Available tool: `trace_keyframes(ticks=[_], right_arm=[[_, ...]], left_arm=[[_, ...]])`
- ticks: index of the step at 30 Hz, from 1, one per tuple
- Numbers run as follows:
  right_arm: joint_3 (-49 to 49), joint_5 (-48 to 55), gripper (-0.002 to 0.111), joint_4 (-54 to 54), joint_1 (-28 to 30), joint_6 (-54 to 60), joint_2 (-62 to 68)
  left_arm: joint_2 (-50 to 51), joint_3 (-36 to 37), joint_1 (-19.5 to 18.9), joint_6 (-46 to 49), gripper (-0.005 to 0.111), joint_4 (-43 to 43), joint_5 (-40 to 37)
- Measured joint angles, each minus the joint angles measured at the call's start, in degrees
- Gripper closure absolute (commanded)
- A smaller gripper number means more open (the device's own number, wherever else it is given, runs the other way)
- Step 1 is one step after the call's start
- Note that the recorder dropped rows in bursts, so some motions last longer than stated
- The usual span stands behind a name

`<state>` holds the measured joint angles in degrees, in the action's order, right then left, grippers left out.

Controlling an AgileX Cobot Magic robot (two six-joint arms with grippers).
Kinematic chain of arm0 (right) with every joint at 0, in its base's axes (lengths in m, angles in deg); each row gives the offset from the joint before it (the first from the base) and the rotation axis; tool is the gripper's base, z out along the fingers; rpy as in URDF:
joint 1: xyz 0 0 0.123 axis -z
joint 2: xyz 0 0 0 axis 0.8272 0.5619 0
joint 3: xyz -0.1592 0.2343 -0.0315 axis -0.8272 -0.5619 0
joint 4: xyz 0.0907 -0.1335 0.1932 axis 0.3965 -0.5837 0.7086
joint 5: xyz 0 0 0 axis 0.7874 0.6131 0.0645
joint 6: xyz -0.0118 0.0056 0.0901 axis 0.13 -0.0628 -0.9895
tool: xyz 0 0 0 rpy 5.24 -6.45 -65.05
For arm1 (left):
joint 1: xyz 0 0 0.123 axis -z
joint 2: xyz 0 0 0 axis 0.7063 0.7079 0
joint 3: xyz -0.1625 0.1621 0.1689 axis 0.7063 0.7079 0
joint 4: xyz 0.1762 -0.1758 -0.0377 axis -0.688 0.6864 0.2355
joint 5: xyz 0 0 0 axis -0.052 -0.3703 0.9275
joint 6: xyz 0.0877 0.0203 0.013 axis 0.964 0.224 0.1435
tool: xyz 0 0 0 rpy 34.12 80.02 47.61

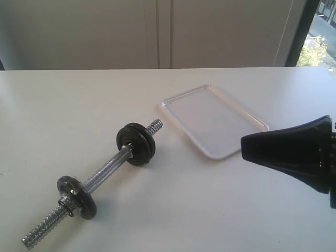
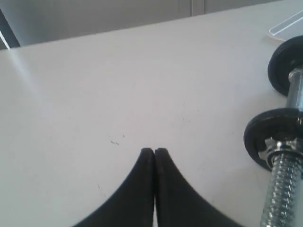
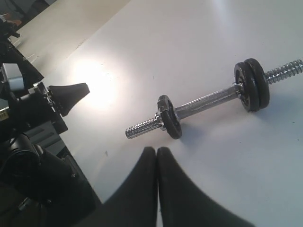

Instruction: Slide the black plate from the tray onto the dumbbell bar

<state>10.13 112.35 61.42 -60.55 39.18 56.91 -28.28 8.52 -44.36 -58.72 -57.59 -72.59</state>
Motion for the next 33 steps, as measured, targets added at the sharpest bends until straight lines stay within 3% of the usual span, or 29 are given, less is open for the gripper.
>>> trace_keyframes(ticks=[10, 33], right_arm=[[0.0, 0.0, 0.107, 0.0, 0.0, 0.0, 0.0], [0.0, 0.0, 0.107, 0.0, 0.0, 0.0, 0.0]], left_arm=[[0.0, 1.2, -0.5, -6.5, 0.107, -1.0, -2.5], [0.0, 1.2, -1.0, -6.7, 0.107, -11.9, -2.3]])
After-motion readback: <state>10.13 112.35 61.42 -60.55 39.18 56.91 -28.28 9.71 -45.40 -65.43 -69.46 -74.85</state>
